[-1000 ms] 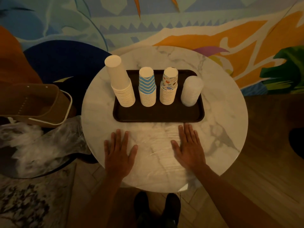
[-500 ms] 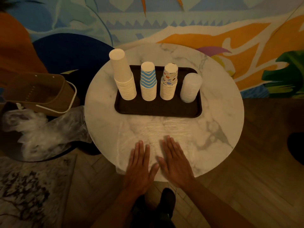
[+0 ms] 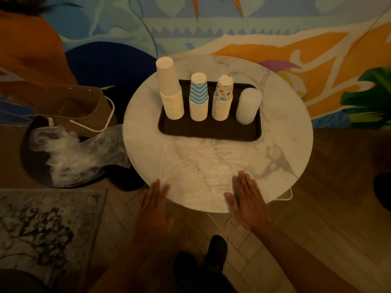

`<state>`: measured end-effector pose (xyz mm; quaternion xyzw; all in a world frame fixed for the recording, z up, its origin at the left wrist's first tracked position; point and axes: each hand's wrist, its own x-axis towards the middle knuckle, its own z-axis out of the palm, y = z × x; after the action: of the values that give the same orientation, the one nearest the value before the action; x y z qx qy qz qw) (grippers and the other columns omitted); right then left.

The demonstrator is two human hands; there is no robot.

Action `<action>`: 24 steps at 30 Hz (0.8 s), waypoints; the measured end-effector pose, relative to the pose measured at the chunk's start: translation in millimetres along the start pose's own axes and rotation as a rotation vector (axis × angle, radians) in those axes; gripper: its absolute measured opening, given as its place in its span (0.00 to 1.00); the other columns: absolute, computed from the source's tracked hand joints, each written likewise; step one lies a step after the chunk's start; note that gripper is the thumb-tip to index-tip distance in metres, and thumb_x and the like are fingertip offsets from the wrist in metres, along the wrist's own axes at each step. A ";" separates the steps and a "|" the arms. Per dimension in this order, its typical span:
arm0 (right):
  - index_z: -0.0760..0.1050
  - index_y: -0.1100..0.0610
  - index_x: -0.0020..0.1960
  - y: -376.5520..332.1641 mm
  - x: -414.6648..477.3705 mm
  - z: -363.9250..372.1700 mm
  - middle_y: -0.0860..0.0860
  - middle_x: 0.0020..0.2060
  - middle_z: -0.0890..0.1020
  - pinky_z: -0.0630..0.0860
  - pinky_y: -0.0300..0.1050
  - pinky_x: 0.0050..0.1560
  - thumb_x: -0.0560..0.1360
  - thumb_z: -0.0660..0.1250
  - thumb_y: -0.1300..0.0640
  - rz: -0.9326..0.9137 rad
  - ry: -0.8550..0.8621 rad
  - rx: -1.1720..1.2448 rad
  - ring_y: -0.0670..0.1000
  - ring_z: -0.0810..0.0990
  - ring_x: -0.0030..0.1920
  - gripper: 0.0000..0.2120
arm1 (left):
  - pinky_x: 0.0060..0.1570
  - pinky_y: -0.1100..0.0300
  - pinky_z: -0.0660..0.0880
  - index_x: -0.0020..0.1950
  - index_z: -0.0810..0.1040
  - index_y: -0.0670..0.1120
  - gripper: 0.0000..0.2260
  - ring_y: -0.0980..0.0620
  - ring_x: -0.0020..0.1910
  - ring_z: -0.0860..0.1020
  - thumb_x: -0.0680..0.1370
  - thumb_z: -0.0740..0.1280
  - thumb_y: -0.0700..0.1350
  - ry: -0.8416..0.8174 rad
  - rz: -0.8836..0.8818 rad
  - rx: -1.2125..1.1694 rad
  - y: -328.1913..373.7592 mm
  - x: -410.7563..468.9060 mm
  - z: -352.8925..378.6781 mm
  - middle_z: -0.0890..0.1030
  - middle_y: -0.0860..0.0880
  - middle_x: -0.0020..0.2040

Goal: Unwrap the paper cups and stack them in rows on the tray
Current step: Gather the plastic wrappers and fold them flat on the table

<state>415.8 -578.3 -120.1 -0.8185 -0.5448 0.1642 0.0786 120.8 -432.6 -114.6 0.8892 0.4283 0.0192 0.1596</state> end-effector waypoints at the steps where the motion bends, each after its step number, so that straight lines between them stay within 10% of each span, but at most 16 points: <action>1: 0.47 0.51 0.84 -6.2 -3.6 -2.7 0.51 0.83 0.43 0.42 0.52 0.82 0.84 0.42 0.33 -0.046 0.012 0.006 0.49 0.37 0.82 0.34 | 0.79 0.42 0.54 0.82 0.58 0.49 0.45 0.45 0.83 0.51 0.67 0.72 0.51 -0.035 0.044 0.001 6.3 -1.7 0.0 0.54 0.44 0.83; 7: 0.71 0.53 0.76 -55.4 -10.0 26.9 0.53 0.79 0.66 0.65 0.55 0.75 0.79 0.63 0.35 -0.287 0.093 0.050 0.56 0.70 0.75 0.31 | 0.67 0.41 0.69 0.70 0.77 0.48 0.35 0.41 0.67 0.74 0.64 0.82 0.47 -0.060 0.137 0.107 19.3 27.3 20.3 0.76 0.42 0.70; 17: 0.70 0.53 0.76 -53.6 -19.8 40.3 0.53 0.78 0.67 0.72 0.57 0.70 0.79 0.60 0.37 -0.221 0.077 -0.075 0.56 0.71 0.74 0.31 | 0.54 0.45 0.73 0.54 0.86 0.45 0.15 0.41 0.51 0.80 0.73 0.62 0.44 0.297 0.269 0.086 -14.9 21.3 9.0 0.83 0.46 0.55; 24: 0.70 0.52 0.75 -69.3 -5.9 28.9 0.53 0.75 0.71 0.69 0.55 0.71 0.78 0.61 0.30 -0.196 0.163 -0.037 0.54 0.72 0.69 0.35 | 0.59 0.46 0.71 0.54 0.87 0.49 0.10 0.45 0.58 0.79 0.76 0.68 0.44 0.420 0.240 0.042 -10.5 18.4 -2.1 0.85 0.50 0.58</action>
<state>343.5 -557.8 -124.7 -0.7732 -0.6171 0.0788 0.1232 124.2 -411.8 -117.6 0.9133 0.3436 0.2137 0.0451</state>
